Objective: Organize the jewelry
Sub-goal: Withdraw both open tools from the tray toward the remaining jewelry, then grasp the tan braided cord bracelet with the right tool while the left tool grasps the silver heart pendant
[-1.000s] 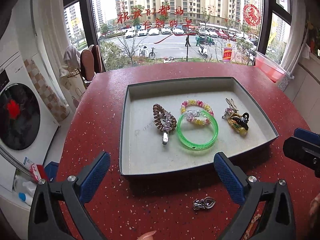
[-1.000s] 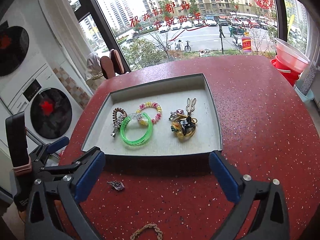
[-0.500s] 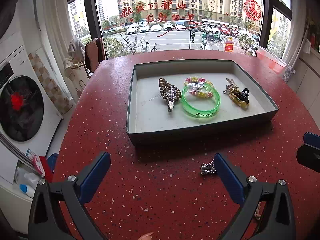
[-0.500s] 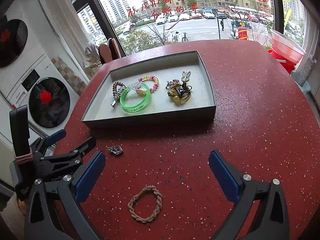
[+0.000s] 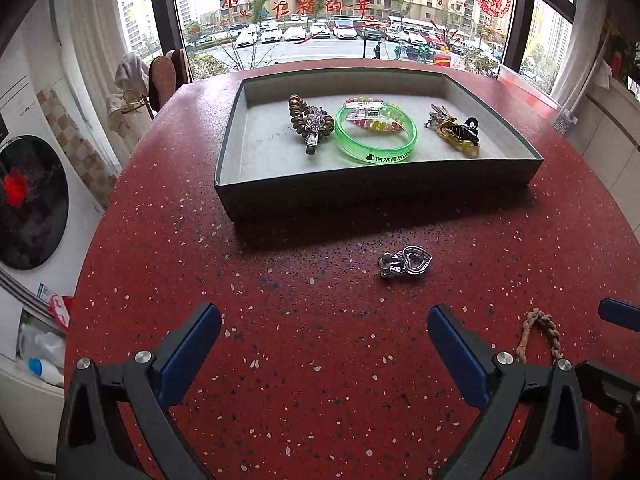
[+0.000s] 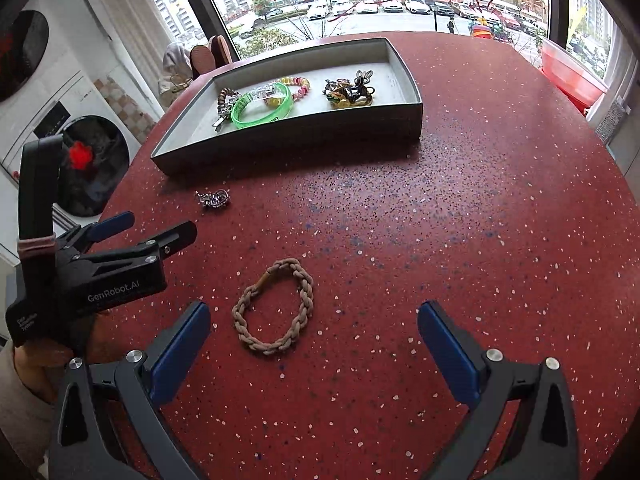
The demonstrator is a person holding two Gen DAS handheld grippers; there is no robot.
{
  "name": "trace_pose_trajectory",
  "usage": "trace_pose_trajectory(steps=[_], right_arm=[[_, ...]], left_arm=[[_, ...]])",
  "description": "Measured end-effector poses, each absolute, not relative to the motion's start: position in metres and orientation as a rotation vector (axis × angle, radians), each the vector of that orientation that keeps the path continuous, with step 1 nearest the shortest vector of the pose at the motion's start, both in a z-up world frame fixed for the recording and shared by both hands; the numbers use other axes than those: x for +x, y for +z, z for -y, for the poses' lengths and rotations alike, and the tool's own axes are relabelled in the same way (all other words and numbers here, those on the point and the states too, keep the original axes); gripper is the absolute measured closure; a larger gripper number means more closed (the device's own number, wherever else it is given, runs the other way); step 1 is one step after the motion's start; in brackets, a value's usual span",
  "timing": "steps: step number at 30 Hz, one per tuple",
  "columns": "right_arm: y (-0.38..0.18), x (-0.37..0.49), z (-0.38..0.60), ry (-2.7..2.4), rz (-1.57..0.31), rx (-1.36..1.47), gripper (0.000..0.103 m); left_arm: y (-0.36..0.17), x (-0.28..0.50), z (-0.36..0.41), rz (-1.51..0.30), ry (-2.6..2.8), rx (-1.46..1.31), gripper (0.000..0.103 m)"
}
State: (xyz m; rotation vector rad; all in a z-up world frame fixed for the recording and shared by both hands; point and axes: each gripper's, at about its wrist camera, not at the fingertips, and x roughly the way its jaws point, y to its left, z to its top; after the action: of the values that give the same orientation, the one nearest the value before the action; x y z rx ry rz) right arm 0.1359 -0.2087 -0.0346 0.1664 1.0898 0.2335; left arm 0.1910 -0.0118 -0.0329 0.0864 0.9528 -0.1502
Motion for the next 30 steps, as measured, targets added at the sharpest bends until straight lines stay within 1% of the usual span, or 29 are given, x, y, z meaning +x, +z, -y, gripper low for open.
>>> trace_pose_trajectory(steps=[8, 24, 30], right_arm=[[-0.043, 0.125, 0.196, 0.225, -1.11, 0.107, 0.0], [-0.051, 0.13, 0.17, 0.176, -1.095, -0.036, 0.0], [-0.053, 0.127, 0.165, 0.169, -1.074, -0.09, 0.003]], left_arm=[[-0.032, 0.2, 0.018, -0.952, -0.157, 0.092, 0.0], [-0.039, 0.22, 0.041, -0.937, -0.186, 0.146, 0.0], [-0.04, 0.221, 0.047, -0.932, -0.208, 0.163, 0.0]])
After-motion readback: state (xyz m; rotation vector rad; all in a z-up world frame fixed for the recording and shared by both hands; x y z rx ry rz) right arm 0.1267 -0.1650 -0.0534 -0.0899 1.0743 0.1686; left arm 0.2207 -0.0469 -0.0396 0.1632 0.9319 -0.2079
